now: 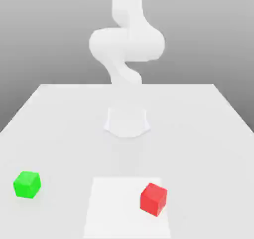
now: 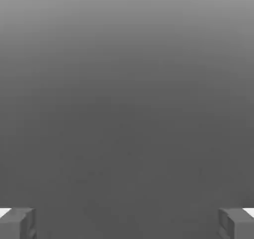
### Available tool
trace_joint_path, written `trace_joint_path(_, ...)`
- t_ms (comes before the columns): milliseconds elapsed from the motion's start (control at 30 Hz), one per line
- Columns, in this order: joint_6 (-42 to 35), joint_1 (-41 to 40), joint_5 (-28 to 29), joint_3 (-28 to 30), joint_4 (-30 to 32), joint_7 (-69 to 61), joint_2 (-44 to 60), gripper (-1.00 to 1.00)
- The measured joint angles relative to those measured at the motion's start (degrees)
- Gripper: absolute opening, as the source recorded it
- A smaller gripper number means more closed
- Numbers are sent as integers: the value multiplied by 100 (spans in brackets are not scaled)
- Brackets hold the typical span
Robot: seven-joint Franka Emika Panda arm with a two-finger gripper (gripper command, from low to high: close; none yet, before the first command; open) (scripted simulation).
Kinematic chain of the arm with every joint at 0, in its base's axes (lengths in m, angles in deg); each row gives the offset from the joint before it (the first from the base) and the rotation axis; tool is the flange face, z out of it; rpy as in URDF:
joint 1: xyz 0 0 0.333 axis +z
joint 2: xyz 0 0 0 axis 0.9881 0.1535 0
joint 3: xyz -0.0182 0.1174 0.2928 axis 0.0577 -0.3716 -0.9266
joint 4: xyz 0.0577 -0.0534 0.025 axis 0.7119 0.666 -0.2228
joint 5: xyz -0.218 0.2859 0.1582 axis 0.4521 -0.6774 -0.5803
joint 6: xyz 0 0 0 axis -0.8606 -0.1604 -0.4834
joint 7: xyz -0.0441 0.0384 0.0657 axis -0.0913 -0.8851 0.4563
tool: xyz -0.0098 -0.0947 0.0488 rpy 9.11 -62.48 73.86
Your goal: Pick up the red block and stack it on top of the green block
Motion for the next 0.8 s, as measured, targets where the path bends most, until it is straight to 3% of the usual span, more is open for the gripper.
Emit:
trace_joint_path(500, 1645, -324, -22, -941, 1374, 2585, 3144, 0)
trace_joint_path(800, 2791, -51, 609, -809, 1864, 4133, 5037, 0)
